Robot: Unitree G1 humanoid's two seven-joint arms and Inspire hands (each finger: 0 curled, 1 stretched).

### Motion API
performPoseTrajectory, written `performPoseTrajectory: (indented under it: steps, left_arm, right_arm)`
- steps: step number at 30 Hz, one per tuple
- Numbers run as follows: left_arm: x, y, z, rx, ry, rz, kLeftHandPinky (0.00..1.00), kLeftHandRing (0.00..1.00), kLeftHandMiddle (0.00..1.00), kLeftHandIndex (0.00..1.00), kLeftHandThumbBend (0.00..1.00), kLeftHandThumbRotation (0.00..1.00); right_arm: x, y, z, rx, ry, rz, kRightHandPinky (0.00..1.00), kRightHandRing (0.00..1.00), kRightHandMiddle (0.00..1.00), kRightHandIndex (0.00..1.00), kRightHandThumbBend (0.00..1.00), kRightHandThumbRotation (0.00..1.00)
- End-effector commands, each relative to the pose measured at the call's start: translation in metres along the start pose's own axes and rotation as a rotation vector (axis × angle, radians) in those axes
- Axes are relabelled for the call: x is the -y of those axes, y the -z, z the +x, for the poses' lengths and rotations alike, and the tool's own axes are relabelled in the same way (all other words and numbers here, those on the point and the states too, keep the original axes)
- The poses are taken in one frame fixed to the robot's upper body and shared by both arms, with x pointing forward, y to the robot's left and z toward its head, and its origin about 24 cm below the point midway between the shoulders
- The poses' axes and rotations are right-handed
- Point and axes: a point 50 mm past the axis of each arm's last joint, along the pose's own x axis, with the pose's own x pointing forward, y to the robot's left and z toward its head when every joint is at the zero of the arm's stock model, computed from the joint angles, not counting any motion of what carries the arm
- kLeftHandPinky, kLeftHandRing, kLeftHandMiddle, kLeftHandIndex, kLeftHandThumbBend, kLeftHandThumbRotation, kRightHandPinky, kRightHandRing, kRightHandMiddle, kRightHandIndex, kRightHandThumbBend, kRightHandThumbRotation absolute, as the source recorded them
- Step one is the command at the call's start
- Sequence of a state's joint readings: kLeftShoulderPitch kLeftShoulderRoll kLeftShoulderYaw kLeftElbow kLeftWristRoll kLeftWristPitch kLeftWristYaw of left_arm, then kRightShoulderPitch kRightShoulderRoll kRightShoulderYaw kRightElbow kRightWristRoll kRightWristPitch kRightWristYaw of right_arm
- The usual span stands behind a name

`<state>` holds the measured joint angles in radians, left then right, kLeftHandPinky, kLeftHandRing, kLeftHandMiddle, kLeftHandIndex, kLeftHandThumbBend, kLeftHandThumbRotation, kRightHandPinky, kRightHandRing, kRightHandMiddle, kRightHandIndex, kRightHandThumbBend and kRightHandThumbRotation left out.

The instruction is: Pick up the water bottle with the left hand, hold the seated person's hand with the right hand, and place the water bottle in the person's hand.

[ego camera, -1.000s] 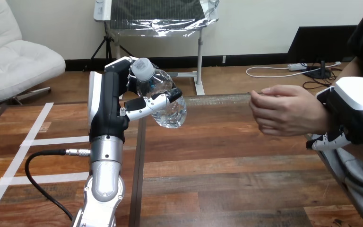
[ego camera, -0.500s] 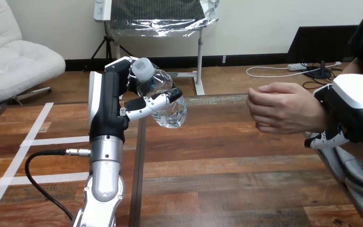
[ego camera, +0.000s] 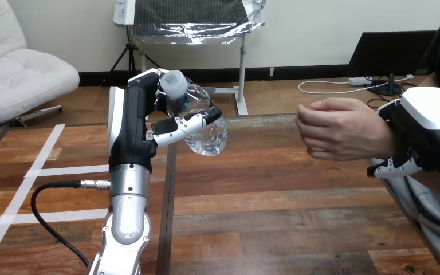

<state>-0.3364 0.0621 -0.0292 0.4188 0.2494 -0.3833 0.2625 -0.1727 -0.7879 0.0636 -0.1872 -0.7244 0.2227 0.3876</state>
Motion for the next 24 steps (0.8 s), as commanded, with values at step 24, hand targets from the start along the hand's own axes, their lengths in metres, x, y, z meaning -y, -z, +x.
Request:
performPoseTrajectory:
  steps: [24]
  left_arm:
    - [0.0072, -0.0472, 0.0261, 0.202, 0.01, -0.034, 0.4, 0.41, 0.44, 0.45, 0.72, 0.0]
  right_arm:
    - [0.0251, -0.0217, -0.0012, 0.087, 0.089, -0.036, 0.41, 0.46, 0.52, 0.55, 0.71, 0.0]
